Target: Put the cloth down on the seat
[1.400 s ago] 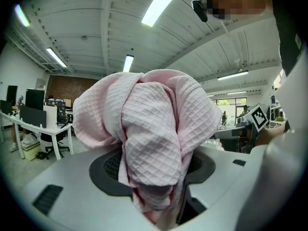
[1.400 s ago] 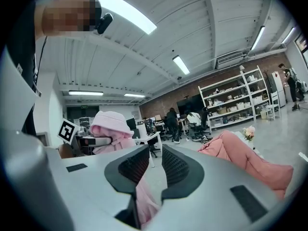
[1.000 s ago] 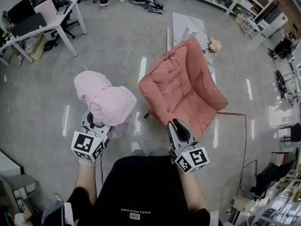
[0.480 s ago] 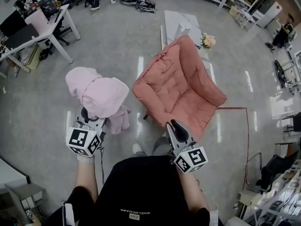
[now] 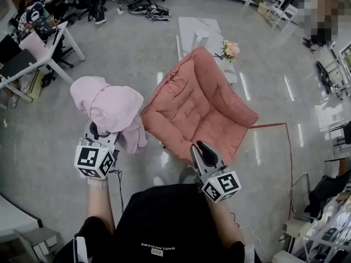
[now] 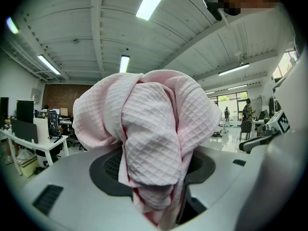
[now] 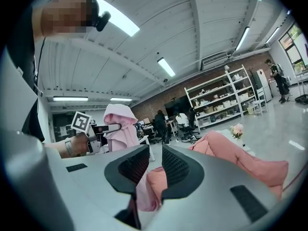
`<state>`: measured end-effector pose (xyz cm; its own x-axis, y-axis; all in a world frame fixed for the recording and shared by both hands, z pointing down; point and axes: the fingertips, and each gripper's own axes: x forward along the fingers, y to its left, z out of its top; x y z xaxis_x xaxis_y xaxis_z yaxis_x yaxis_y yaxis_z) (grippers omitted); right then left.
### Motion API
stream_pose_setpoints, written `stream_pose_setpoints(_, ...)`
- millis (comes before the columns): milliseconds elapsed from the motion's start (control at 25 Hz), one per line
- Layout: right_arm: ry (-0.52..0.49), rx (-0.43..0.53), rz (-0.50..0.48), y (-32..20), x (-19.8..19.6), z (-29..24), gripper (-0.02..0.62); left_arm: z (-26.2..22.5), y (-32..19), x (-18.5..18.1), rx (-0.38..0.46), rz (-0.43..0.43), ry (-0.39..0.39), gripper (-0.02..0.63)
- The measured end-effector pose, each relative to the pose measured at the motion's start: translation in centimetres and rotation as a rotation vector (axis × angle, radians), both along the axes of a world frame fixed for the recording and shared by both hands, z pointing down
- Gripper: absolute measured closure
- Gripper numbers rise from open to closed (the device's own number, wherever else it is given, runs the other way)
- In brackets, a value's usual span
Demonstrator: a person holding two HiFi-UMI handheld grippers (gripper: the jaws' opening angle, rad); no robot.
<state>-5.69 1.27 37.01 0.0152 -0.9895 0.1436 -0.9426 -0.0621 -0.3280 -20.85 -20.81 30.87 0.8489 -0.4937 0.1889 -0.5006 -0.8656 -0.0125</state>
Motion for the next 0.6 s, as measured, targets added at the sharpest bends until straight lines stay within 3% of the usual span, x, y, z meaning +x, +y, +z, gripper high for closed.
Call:
stream_pose_setpoints(400, 0.004, 0.032, 0.065, 0.0, 7.4, -0.3, 0.494, -4.4, -0.3, 11.4, 0.126, 0.118, -0.015, 0.339)
stream_pose_setpoints(600, -0.024, 0.054, 0.138, 1.3, 11.9, -1.3, 0.494, -5.3, 1.1, 17.6, 0.129, 0.198, -0.031, 0.339)
